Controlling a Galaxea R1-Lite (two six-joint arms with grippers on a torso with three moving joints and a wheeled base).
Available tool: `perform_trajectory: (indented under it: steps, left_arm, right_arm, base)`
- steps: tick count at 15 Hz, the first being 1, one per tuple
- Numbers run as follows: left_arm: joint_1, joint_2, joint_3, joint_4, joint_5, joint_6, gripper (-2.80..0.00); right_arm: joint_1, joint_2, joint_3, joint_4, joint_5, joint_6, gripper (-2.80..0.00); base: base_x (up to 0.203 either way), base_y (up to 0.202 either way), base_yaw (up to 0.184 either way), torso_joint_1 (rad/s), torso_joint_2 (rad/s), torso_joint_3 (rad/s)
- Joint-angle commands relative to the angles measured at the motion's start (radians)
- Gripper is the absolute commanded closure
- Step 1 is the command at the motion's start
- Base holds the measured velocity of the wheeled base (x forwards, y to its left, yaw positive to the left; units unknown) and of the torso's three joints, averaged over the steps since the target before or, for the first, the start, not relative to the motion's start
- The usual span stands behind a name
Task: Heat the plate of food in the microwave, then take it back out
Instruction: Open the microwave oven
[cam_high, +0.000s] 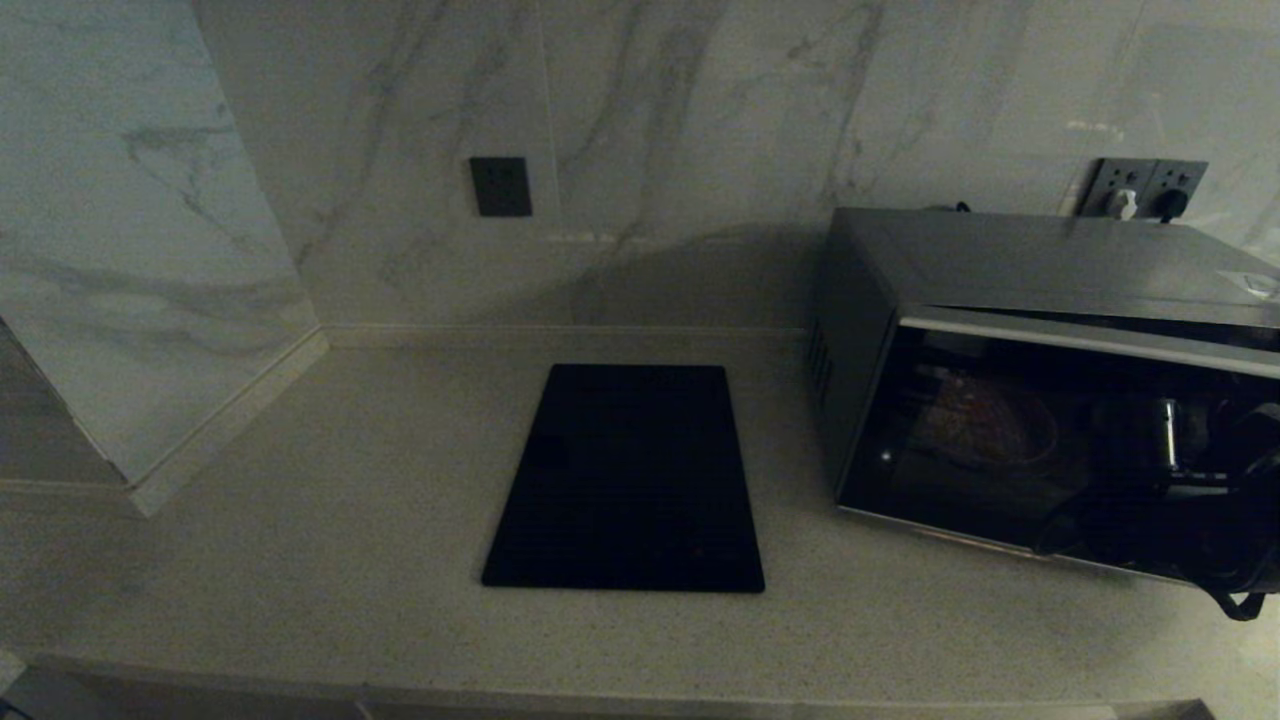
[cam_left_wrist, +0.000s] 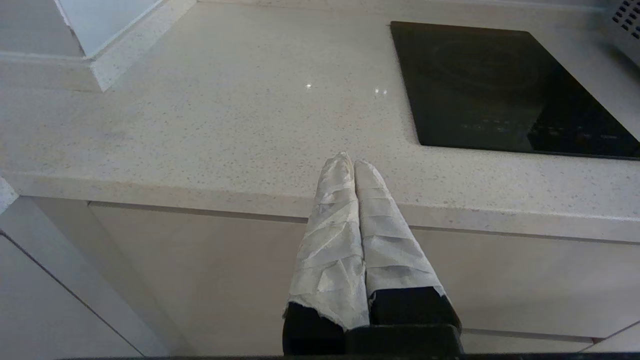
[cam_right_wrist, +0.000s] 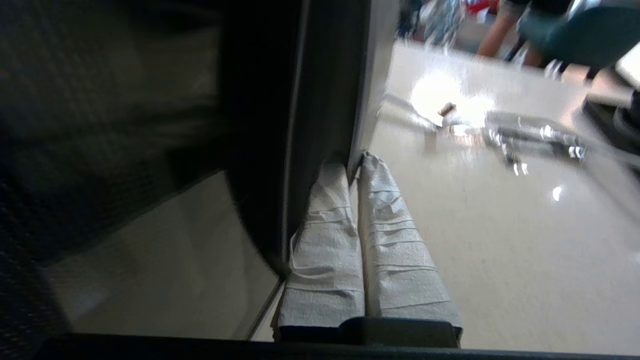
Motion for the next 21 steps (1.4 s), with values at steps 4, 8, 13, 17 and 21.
perform_trajectory:
  steps: [4, 8, 13, 17, 21]
  left_arm:
    - [0.0, 0.002, 0.0, 0.0, 0.001, -0.001, 0.0]
    - [0.0, 0.0, 0.0, 0.0, 0.001, -0.001, 0.0]
    - [0.0, 0.0, 0.0, 0.0, 0.001, -0.001, 0.0]
    - [0.0, 0.001, 0.0, 0.0, 0.001, -0.001, 0.0]
    - [0.0, 0.001, 0.0, 0.0, 0.001, -0.001, 0.0]
  right_arm:
    - [0.13, -0.184, 0.078, -0.01, 0.088, -0.007, 0.0]
    - [0.216, -0.297, 0.157, -0.01, 0.129, -0.007, 0.0]
    - [0.247, -0.61, 0.179, 0.024, 0.18, -0.114, 0.0]
    - [0.197, -0.878, -0.015, 0.234, 0.29, -0.331, 0.0]
    - [0.066, -0.929, -0.241, 0.561, 0.411, -0.396, 0.0]
  base:
    - [0.0, 0.0, 0.0, 0.0, 0.0, 0.0]
    - [0.0, 0.0, 0.0, 0.0, 0.0, 0.0]
    - [0.0, 0.0, 0.0, 0.0, 0.0, 0.0]
    - [0.0, 0.0, 0.0, 0.0, 0.0, 0.0]
    - [0.0, 0.0, 0.0, 0.0, 0.0, 0.0]
